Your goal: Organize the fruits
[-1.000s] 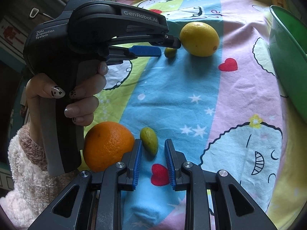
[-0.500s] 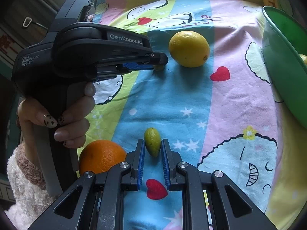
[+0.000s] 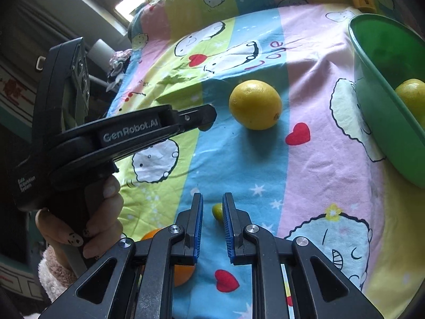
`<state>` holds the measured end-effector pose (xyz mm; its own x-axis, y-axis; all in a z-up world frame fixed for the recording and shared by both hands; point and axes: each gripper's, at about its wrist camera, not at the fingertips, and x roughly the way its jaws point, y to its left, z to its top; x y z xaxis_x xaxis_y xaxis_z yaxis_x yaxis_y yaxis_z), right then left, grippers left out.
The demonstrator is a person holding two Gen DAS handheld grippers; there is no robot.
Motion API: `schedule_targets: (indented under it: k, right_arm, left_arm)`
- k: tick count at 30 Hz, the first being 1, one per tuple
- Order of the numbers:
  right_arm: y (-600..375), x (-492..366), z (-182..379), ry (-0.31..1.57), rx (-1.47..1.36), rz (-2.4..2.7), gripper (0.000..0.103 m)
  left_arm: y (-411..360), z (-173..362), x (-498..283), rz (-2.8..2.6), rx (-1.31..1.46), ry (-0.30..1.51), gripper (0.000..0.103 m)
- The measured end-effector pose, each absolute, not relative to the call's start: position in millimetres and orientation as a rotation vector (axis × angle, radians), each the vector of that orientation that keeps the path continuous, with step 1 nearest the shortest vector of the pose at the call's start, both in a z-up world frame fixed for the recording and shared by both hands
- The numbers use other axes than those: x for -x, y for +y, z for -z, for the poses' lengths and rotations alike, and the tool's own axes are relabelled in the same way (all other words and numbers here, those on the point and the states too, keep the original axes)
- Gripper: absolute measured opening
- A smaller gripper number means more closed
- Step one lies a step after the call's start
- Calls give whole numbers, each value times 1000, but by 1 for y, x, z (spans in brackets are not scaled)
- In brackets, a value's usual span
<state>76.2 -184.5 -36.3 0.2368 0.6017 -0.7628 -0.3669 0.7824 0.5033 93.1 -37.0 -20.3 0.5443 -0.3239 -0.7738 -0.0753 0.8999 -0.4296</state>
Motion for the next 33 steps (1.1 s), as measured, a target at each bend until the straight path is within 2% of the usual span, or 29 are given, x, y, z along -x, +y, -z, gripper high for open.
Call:
schedule_targets:
  k: [20, 23, 31, 33]
  right_arm:
    - [-204, -86, 41, 1216, -189, -563, 19]
    - [-205, -90, 44, 1226, -207, -549, 21]
    - [-212, -105, 38, 1180, -278, -472, 43]
    - [-212, -110, 39, 1176, -302, -455, 45]
  left_arm:
    - [-25, 34, -72, 74, 444, 1047, 18]
    - [-26, 37, -72, 59, 435, 1060, 18]
    - [-24, 41, -72, 61, 456, 1083, 18]
    - [-22, 41, -72, 64, 464, 1086, 18]
